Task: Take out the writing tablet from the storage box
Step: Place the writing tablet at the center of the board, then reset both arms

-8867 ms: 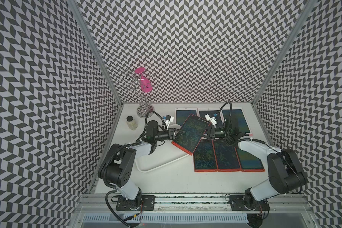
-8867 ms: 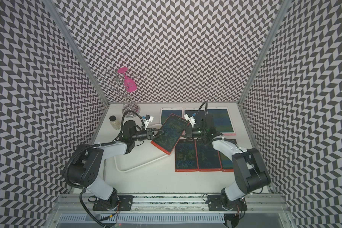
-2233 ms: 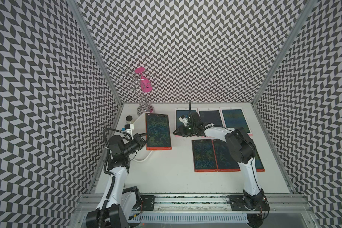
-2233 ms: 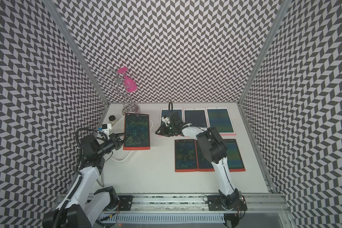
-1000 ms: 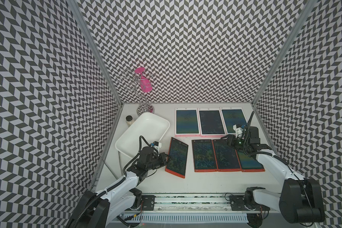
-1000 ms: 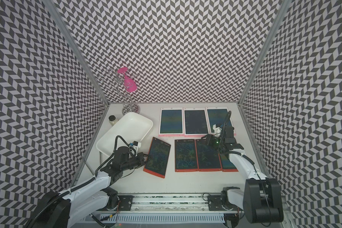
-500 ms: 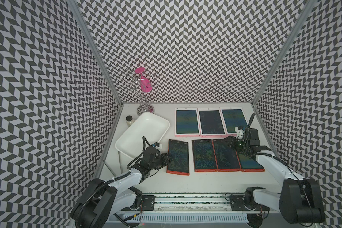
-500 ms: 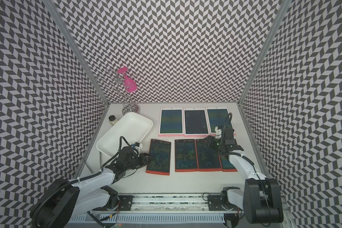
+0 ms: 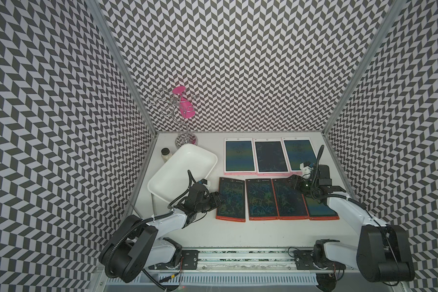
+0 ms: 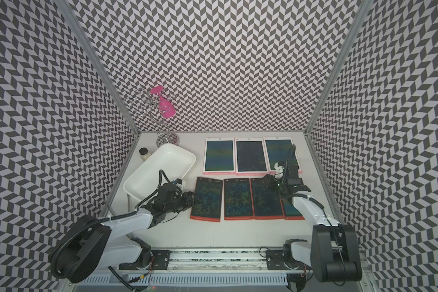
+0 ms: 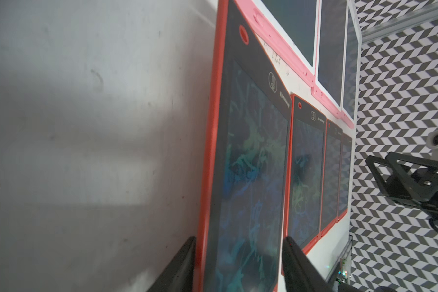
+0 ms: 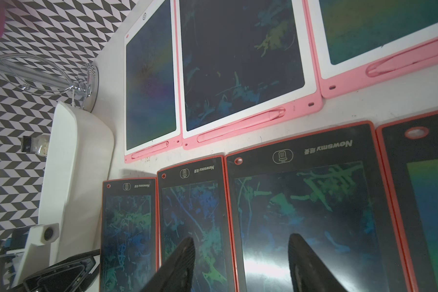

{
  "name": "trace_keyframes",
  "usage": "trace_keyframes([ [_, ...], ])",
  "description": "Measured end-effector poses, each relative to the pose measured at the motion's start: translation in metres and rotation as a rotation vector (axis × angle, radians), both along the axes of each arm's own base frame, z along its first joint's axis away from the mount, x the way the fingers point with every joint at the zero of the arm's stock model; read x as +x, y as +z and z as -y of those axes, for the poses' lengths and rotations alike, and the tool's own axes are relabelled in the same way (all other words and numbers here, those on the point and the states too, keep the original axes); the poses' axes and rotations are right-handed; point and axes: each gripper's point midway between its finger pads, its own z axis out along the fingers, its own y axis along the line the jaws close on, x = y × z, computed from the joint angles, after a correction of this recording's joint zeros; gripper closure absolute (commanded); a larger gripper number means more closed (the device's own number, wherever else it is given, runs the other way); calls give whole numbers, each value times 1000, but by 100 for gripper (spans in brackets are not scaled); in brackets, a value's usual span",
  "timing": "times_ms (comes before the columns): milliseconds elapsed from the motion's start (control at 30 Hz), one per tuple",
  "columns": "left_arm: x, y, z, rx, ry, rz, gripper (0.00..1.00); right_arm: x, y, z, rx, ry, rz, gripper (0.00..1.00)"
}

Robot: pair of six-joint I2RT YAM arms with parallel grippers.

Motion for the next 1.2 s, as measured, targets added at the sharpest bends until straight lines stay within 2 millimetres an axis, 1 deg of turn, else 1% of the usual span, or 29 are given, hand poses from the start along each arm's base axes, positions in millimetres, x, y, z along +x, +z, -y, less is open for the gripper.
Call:
trace_keyframes([
  [67,2,2,3,2,-9,4,38,1,-1,3,-15,-13,-1,36],
  [167,-1,0,6,11,-23,-5,36,3,-3,10,-46,-43,0,23],
  [233,-3,-5,2,54,-11,-28,31,5,-4,16,-71,-72,5,15],
  [267,-2,-5,-1,77,-2,-30,30,6,-4,19,-83,-85,11,6],
  [300,0,-4,-5,102,13,-25,29,6,-3,22,-95,-97,18,1],
  [400,11,11,-20,177,69,40,27,6,-2,32,-140,-141,56,1],
  [500,31,32,-38,266,137,138,25,7,6,40,-192,-169,141,1],
  [567,50,48,-57,336,206,209,25,8,16,43,-221,-170,228,1],
  [633,73,68,-83,421,290,291,25,10,30,46,-248,-183,342,1],
  [700,89,83,-105,477,363,362,25,12,43,47,-266,-197,438,1],
  [767,100,94,-126,514,430,432,25,15,52,49,-284,-208,508,1],
  [833,105,96,-145,551,488,502,26,22,60,53,-308,-225,559,1],
  [867,106,95,-152,576,500,529,26,26,62,54,-320,-230,580,1],
  [967,110,83,-167,683,510,562,26,37,60,61,-363,-258,606,1],
  [1000,113,83,-171,707,516,574,26,41,58,63,-381,-267,610,1],
  [1067,120,85,-178,740,519,596,26,46,57,68,-411,-286,623,1],
  [1200,134,96,-192,759,522,653,30,58,52,73,-464,-303,656,1],
])
